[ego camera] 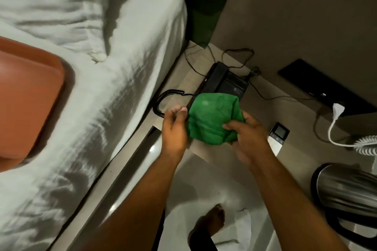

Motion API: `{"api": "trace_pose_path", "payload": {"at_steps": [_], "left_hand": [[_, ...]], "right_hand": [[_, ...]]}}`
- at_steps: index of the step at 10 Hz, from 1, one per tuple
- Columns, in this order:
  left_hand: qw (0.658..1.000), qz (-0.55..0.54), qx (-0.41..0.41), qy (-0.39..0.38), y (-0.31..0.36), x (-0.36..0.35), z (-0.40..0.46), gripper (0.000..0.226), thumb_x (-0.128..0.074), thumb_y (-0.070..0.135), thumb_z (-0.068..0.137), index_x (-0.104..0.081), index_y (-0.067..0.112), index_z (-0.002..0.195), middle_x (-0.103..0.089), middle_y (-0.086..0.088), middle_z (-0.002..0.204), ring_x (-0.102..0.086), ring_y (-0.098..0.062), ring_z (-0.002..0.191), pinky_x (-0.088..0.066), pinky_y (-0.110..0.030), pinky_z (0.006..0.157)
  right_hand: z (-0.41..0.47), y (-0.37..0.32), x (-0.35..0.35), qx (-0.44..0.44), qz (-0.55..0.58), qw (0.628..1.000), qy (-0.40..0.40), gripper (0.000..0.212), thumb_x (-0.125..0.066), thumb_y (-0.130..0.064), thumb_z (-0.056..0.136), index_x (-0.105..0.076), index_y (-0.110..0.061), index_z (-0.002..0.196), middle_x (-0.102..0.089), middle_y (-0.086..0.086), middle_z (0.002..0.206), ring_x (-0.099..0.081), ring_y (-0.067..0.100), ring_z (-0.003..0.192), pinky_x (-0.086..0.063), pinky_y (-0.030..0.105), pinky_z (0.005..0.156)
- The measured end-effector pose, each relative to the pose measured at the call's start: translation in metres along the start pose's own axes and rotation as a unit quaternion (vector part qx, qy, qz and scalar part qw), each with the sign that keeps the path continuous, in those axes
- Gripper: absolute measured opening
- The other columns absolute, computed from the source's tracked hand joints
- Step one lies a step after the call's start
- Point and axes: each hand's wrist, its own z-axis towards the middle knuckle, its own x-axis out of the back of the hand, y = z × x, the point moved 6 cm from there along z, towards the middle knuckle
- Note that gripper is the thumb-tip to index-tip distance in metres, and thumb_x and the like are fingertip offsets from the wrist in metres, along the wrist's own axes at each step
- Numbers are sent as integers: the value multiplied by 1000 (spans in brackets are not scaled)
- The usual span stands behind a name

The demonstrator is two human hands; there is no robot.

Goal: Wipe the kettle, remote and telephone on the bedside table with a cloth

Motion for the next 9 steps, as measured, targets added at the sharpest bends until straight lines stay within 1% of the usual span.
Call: {"api": "trace_pose_path", "payload": {"at_steps": [1,2,3,4,5,6,7,8,9], "left_hand": [[996,-90,28,-5,33,35,-17,14,-67,19,86,-66,15,100,-72,-15,109,-70,-30,103,-56,-50,94],[991,-108,-31,75,94,113,-34,36,-77,6,82,-62,6,115,-72,-24,113,-71,-38,103,-59,-55,88],[980,-102,-74,154,132,183,-44,42,-78,3,82,-58,0,119,-72,-26,113,-72,-35,98,-60,-53,87],[967,-99,-58,228,154,256,-45,43,-83,13,80,-59,6,116,-75,-20,108,-74,-37,98,-61,-52,83],[957,-80,-32,278,155,293,-37,46,-83,17,79,-61,5,117,-76,-16,105,-76,-33,93,-62,-52,84],[951,14,17,307,145,325,-16,51,-84,20,76,-62,1,118,-74,-15,109,-73,-30,98,-60,-46,91],[950,98,51,291,138,334,-4,56,-85,26,75,-61,2,119,-72,-15,112,-71,-31,101,-59,-44,92],[918,249,47,305,146,335,-9,67,-85,38,72,-57,1,121,-66,-18,120,-65,-34,108,-57,-43,90],[873,357,-33,329,166,317,-19,73,-81,38,73,-48,4,128,-55,-19,129,-54,-38,119,-50,-46,93]], "right_hand": [[-14,-8,-55,-37,2,993,-110,46,-52,13,77,-70,-17,107,-71,12,104,-65,33,103,-52,50,88],[-34,-24,-145,-44,-11,968,-246,36,-56,9,79,-70,-12,105,-73,11,98,-68,28,93,-58,41,77],[-52,-34,-218,-27,-44,948,-314,36,-63,6,79,-65,-7,113,-72,14,106,-70,28,94,-59,44,78],[-61,-41,-306,73,-198,933,-293,50,-78,-3,72,-61,-9,118,-71,15,112,-70,28,97,-58,44,87],[-69,-39,-356,176,-350,887,-246,51,-83,-14,68,-62,-12,115,-70,10,112,-68,24,96,-55,33,87],[-77,-24,-400,280,-498,792,-215,31,-77,-15,69,-68,-10,98,-72,10,101,-67,26,92,-53,28,80],[-83,-16,-411,305,-553,745,-214,14,-68,-10,69,-69,-10,84,-71,11,85,-69,30,82,-59,34,71],[-96,-20,-407,365,-576,709,-179,22,-67,-12,75,-69,-12,97,-70,10,97,-66,31,94,-60,38,79],[-99,-31,-386,392,-573,703,-152,33,-66,-15,80,-62,-13,113,-64,11,113,-59,32,108,-54,39,88]]}}
